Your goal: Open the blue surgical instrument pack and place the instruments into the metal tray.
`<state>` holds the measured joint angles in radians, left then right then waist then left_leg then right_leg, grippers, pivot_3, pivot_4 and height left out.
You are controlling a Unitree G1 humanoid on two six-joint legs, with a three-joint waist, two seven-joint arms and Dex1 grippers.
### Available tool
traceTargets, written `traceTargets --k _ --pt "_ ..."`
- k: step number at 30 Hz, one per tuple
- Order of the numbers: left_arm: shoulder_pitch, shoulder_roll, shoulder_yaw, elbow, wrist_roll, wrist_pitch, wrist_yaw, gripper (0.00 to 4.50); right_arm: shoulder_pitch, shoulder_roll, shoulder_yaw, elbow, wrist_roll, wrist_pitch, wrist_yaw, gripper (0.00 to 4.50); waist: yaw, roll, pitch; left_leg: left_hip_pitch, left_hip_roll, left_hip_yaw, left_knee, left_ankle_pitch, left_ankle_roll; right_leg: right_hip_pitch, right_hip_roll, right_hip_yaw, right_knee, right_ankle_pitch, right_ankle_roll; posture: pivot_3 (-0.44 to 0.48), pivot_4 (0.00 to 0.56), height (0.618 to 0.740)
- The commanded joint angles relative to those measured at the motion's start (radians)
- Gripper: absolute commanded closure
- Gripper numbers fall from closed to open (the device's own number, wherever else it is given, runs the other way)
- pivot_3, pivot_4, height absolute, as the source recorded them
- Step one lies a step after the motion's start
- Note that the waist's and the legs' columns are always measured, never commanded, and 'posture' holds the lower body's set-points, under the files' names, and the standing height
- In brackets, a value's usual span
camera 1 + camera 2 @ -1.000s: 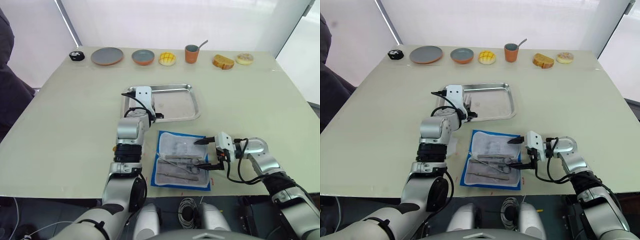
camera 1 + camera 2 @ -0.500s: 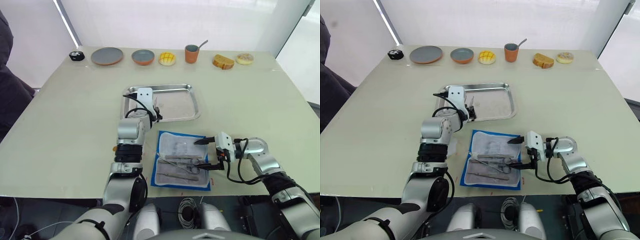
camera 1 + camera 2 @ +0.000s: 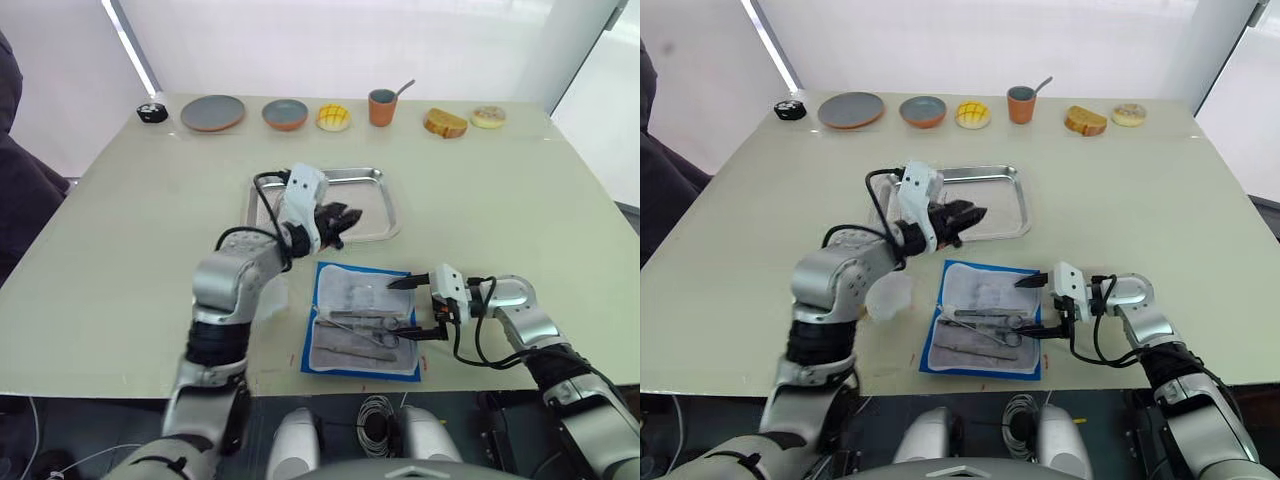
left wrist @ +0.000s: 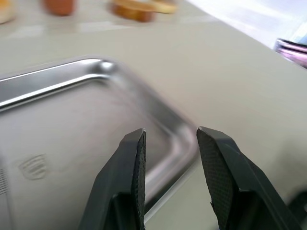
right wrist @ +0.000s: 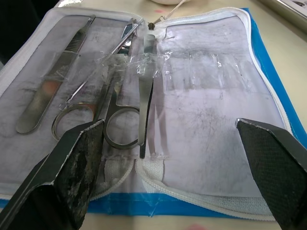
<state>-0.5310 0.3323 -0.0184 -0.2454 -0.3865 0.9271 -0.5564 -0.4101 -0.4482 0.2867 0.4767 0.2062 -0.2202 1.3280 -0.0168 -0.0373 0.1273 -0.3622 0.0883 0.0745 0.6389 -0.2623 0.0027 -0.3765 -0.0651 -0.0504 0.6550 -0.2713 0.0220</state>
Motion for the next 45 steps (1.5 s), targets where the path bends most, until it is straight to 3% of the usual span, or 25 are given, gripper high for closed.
traceTargets --k 1,4,11,18,22,24,25,27,33,40,45 --pt "0.074 0.051 0.034 -0.064 -0.110 -0.153 -0.214 2.71 0.069 -0.021 0.058 0.123 -0.120 0.050 -0.048 0.00 0.003 0.000 0.000 0.000 0.000 0.000 0.000 0.000 0.000 0.000 -0.001 0.000 0.000 -0.002 -0.003 0.000 0.150 0.740" --pt "0.157 0.158 0.042 -0.033 -0.080 -0.340 -0.371 2.71 0.073 -0.018 0.056 0.126 -0.117 0.042 -0.048 0.00 0.000 0.001 0.000 0.000 0.000 0.000 -0.001 0.000 0.000 -0.001 -0.002 0.000 -0.001 -0.001 -0.004 0.000 0.150 0.740" --pt "0.302 0.328 0.157 0.059 -0.215 -0.501 -0.728 2.71 0.079 -0.001 0.026 0.154 -0.086 0.013 -0.039 0.00 0.002 0.002 0.002 0.000 0.001 -0.001 -0.002 0.000 0.000 -0.002 -0.005 -0.001 -0.004 -0.002 -0.006 0.000 0.150 0.740" --pt "0.394 0.474 0.257 0.137 -0.263 -0.548 -0.904 2.71 0.079 0.004 0.014 0.179 -0.075 -0.012 -0.009 0.00 0.003 0.001 0.002 -0.002 0.004 -0.002 -0.003 0.000 0.000 -0.002 -0.007 -0.004 -0.008 -0.001 -0.006 0.000 0.150 0.740" --pt "0.444 0.564 0.322 0.208 -0.269 -0.578 -1.003 1.57 0.074 -0.001 0.011 0.200 -0.077 -0.026 0.006 0.00 0.002 0.001 0.002 -0.002 0.005 -0.001 -0.005 0.000 0.000 -0.002 -0.008 -0.004 -0.010 -0.001 -0.006 0.000 0.150 0.740" --pt "0.461 0.594 0.342 0.234 -0.267 -0.585 -1.032 0.60 0.071 -0.004 0.010 0.210 -0.079 -0.032 0.010 0.00 0.003 0.001 0.002 -0.002 0.005 -0.001 -0.005 0.000 0.000 -0.002 -0.008 -0.005 -0.011 -0.001 -0.006 0.000 0.150 0.740" --pt "0.470 0.609 0.349 0.253 -0.262 -0.600 -1.045 0.60 0.069 -0.006 0.010 0.215 -0.080 -0.035 0.012 0.00 0.003 0.001 0.002 -0.002 0.005 -0.001 -0.005 0.000 0.000 -0.002 -0.008 -0.005 -0.011 -0.001 -0.006 0.000 0.150 0.740" --pt "0.477 0.632 0.351 0.282 -0.259 -0.620 -1.057 0.21 0.065 -0.007 0.008 0.222 -0.081 -0.038 0.015 0.00 0.003 0.001 0.002 -0.002 0.005 -0.001 -0.005 -0.003 -0.004 -0.002 -0.012 -0.005 -0.011 -0.001 -0.006 0.000 0.150 0.740" --pt "0.451 0.597 0.288 0.200 -0.222 -0.666 -0.977 0.21 0.055 -0.006 0.004 0.239 -0.084 -0.046 0.017 0.00 0.004 0.001 0.002 -0.003 0.005 0.000 -0.005 -0.003 -0.005 -0.002 -0.025 -0.019 -0.012 -0.001 -0.006 0.000 0.150 0.740" --pt "0.348 0.515 0.064 0.070 -0.064 -0.588 -0.755 0.21 0.058 -0.007 0.004 0.230 -0.086 -0.046 0.000 0.00 0.009 0.001 0.002 -0.003 0.004 0.000 -0.005 -0.003 -0.005 -0.002 -0.025 -0.021 -0.012 0.000 -0.005 0.000 0.150 0.740" --pt "0.252 0.456 -0.057 0.101 -0.020 -0.568 -0.744 0.21 0.054 -0.007 0.004 0.231 -0.091 -0.045 -0.012 0.00 0.007 0.001 0.002 -0.003 0.002 0.001 -0.005 0.000 0.000 -0.002 -0.020 -0.023 -0.012 0.000 -0.004 0.000 0.150 0.740"
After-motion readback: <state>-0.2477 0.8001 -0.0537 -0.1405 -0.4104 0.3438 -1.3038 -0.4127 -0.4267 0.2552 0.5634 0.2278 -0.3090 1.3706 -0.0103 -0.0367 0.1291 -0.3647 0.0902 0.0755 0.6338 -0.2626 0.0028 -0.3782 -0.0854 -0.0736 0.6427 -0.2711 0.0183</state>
